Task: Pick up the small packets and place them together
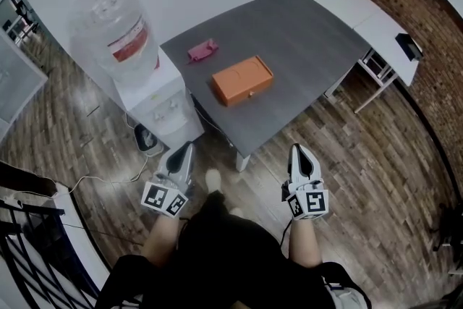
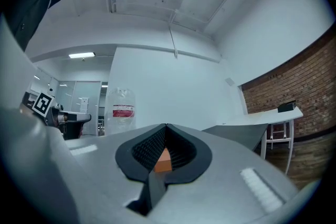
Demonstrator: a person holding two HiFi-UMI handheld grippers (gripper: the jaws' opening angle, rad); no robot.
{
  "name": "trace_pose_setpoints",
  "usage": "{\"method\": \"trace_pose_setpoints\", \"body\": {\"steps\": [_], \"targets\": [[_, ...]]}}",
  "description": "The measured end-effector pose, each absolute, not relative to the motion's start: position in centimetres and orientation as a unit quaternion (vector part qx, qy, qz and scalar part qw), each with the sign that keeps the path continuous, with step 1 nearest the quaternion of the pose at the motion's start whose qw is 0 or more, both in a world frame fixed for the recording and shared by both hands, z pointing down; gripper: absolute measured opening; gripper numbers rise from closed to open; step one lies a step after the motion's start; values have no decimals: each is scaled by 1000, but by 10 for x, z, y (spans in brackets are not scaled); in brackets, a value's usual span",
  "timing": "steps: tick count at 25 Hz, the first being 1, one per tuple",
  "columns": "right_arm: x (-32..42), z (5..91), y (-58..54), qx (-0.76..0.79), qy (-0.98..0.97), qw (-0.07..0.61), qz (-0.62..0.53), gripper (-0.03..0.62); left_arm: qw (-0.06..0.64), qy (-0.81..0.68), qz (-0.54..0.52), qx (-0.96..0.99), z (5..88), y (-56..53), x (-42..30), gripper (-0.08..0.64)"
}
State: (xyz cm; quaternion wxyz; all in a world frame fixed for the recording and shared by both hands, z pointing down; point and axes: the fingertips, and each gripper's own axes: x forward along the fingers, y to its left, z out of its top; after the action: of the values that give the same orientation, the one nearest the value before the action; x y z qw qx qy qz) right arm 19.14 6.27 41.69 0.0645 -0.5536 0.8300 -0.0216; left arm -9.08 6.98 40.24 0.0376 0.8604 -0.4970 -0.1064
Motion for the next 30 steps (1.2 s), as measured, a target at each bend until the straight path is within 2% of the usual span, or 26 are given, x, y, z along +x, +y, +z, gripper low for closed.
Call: {"method": "trace_pose_setpoints", "body": {"steps": [21,30], "targets": [[187,392,-48,-596,803,26,22,2,31,-415,-131,900,395,-90,-63,0],[162,416,-87,-597,802,-17,8,2,83,-384,-102,914,427,-140,-66,0]]}}
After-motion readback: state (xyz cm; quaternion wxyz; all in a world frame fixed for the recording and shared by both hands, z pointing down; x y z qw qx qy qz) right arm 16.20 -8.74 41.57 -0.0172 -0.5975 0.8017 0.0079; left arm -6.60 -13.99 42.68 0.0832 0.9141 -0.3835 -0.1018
